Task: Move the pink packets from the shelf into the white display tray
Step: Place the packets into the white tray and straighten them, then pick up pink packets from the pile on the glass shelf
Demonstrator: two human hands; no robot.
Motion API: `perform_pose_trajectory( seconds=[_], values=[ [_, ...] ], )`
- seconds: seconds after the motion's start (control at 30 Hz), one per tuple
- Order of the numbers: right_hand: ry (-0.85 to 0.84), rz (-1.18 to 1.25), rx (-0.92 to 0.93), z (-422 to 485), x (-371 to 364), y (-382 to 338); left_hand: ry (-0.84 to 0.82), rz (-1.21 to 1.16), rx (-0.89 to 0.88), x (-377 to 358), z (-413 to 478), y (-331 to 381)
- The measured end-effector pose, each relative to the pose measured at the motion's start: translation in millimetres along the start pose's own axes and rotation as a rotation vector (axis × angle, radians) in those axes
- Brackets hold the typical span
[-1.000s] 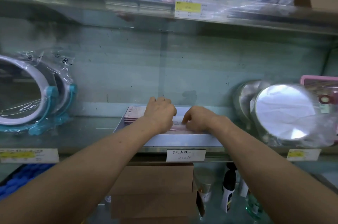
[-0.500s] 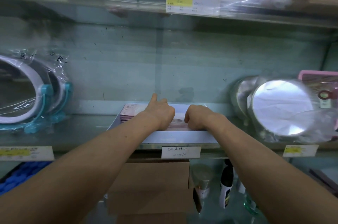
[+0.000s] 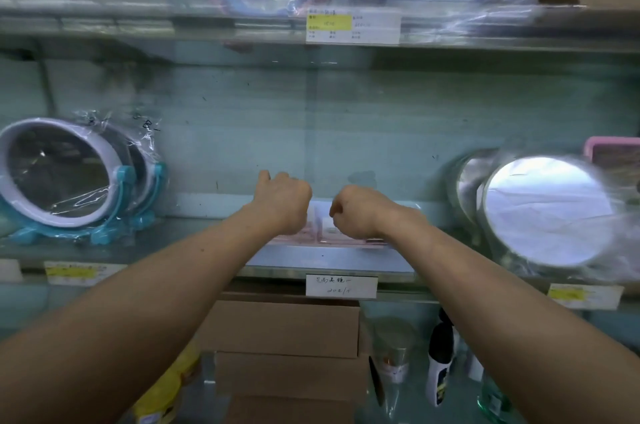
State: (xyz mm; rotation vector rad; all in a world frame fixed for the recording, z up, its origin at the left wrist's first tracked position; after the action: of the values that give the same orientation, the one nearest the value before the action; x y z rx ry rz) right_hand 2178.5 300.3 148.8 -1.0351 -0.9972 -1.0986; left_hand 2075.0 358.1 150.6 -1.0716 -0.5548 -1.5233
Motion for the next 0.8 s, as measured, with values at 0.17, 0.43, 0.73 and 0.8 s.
perform_pose_trajectory(
  seconds=[0.17, 0.43, 0.73, 0.8],
  values=[
    [0.047, -0.030, 0.171, 8.2, -2.7, -57.3, 0.024, 0.085, 0.156, 10.1, -17.9, -43.5],
    [0.036, -0.017, 0.394, 17.1, -16.1, -147.0, -0.061, 0.186, 0.318, 12.4, -57.9, -123.5],
    [0.003, -0.053, 0.489, 28.2, -41.8, -247.7, -0.184, 0.189, 0.476, -3.2, -110.7, -228.2],
    [-0.028, -0.056, 0.499, 29.8, -49.1, -273.5, -0.199, 0.190, 0.486, -6.3, -124.1, -252.0]
  ],
)
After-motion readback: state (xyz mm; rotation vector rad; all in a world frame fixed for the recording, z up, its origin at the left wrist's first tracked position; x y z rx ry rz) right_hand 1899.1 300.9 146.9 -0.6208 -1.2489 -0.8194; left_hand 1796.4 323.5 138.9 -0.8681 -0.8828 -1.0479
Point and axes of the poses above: each hand's wrist, its own z-axis towards the middle knuckle, its own x-axis out of the back of the hand, y = z × x, the point moved 4 cm from there along z, towards the middle knuckle, and after that the axes turned 13 degrees about x, right-handed, at the moved point
